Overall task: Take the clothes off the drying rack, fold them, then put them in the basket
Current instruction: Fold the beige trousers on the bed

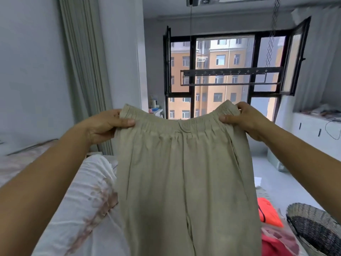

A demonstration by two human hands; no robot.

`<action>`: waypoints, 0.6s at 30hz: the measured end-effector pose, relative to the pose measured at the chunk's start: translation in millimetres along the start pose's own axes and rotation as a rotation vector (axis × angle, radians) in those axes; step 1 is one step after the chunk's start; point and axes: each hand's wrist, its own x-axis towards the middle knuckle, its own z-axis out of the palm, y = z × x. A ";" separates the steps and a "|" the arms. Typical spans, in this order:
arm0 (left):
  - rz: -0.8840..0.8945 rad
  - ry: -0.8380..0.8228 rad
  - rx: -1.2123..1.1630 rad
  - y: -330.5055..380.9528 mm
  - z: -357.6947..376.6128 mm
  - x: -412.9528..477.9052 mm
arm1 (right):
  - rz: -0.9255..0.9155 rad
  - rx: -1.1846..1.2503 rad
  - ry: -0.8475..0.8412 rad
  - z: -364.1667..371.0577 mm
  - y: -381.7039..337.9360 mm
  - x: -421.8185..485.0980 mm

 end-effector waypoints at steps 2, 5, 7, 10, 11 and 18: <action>-0.074 -0.079 0.042 -0.9 -24.8 -2.4 | -0.058 -0.027 0.034 16.6 -8.9 5.8; -0.091 -0.087 0.062 -4.2 -60.3 0.7 | -0.109 -0.043 0.053 37.2 -24.7 11.1; -0.050 -0.042 0.017 -6.6 -78.7 5.5 | -0.129 -0.015 0.077 47.3 -30.9 14.6; 0.045 0.074 -0.025 -10.9 -92.2 13.4 | -0.135 0.043 0.112 60.4 -35.8 17.5; 0.066 0.118 -0.014 -13.3 -94.2 16.7 | -0.137 0.043 0.106 63.3 -37.9 16.9; 0.460 0.123 -0.299 -8.4 -104.7 3.4 | -0.326 0.303 -0.441 40.2 -74.1 -4.5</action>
